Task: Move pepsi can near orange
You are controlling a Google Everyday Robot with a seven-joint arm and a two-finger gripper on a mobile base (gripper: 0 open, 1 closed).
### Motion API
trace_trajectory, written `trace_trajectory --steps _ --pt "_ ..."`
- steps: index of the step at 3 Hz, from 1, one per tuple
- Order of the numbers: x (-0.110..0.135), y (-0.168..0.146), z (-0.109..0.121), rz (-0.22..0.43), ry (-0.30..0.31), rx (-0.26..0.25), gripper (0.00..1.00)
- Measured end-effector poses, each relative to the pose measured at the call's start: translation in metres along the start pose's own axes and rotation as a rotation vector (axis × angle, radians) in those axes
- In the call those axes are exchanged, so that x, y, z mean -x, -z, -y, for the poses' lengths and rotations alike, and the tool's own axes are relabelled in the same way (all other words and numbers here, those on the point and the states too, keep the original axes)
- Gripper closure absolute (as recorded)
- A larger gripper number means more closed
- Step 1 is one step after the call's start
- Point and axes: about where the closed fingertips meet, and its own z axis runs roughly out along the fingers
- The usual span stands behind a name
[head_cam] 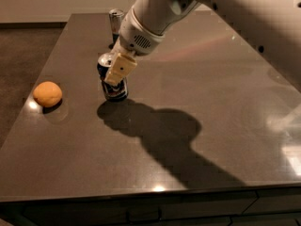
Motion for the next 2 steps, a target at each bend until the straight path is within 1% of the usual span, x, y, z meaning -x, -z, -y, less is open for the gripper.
trace_trajectory --steps 2 --pt "0.040 -0.032 0.006 0.060 0.009 0.060 1.00"
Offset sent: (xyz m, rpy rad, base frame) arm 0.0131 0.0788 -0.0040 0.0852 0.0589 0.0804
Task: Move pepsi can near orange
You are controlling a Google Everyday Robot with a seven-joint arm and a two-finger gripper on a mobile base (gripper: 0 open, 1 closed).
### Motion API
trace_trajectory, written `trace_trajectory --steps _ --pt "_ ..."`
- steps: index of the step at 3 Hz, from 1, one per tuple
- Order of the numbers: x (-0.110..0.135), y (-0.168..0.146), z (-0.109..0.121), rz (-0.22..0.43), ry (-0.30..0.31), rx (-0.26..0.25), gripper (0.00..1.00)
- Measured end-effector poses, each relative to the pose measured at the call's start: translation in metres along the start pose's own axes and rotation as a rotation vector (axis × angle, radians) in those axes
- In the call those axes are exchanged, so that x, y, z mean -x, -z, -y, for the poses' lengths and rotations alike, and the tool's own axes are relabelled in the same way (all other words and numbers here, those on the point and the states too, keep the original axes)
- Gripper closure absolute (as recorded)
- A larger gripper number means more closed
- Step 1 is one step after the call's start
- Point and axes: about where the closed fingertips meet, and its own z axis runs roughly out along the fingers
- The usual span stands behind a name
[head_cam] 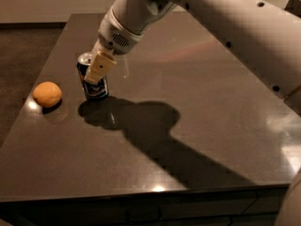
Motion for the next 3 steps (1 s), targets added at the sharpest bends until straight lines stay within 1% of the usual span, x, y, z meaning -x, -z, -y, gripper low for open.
trace_trajectory --steps 1,2,3 --pt "0.005 -0.016 0.005 0.012 0.019 0.019 1.00" --pt "0.004 -0.026 0.006 0.011 0.033 0.025 1.00" --pt "0.002 -0.032 0.006 0.011 0.041 0.029 0.85"
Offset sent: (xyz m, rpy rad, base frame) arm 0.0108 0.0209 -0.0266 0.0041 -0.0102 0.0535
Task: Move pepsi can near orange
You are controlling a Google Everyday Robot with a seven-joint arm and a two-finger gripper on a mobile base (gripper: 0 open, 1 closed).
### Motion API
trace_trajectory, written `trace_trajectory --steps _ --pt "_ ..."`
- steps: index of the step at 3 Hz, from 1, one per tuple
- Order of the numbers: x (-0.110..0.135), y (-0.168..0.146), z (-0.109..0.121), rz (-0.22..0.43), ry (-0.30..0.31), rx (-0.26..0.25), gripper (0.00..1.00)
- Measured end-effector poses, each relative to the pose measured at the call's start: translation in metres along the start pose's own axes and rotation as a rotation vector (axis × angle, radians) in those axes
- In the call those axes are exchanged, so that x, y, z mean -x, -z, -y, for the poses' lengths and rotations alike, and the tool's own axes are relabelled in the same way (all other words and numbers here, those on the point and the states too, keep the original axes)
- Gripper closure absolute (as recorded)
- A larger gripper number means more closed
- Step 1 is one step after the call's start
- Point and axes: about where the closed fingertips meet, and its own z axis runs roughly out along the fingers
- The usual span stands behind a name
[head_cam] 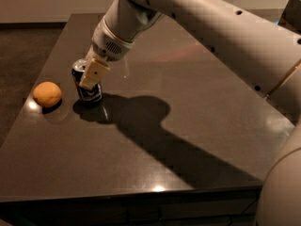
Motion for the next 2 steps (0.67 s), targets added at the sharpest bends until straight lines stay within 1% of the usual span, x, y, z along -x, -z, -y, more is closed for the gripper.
trace_trajectory --steps 2 --pt "0.0118 -0.0074 -0.0025 0.021 0.022 0.018 0.24"
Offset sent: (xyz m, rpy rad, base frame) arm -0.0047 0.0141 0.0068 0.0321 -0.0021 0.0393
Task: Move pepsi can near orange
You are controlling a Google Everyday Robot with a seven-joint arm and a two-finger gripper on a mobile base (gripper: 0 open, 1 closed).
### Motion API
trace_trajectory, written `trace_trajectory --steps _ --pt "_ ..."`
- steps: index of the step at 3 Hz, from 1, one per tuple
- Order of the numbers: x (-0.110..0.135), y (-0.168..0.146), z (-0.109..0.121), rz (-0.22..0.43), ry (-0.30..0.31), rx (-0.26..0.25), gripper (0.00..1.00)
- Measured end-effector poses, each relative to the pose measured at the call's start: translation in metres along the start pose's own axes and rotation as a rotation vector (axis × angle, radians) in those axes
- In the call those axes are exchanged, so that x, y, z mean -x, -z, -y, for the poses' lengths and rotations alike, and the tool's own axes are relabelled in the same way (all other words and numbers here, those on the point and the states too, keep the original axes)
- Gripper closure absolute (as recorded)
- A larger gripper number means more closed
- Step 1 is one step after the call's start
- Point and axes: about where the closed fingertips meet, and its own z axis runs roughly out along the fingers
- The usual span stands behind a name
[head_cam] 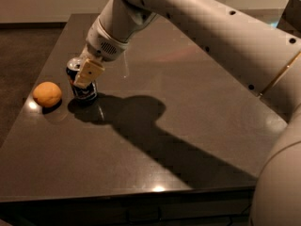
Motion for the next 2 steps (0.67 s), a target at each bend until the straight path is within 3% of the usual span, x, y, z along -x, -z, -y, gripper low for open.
trace_trajectory --steps 1,2 --pt "0.0004 -0.0014 -0.0006 -0.001 0.001 0.002 0.02" --pt "0.0006 -0.0019 -0.0009 -0.001 0.001 0.003 0.00"
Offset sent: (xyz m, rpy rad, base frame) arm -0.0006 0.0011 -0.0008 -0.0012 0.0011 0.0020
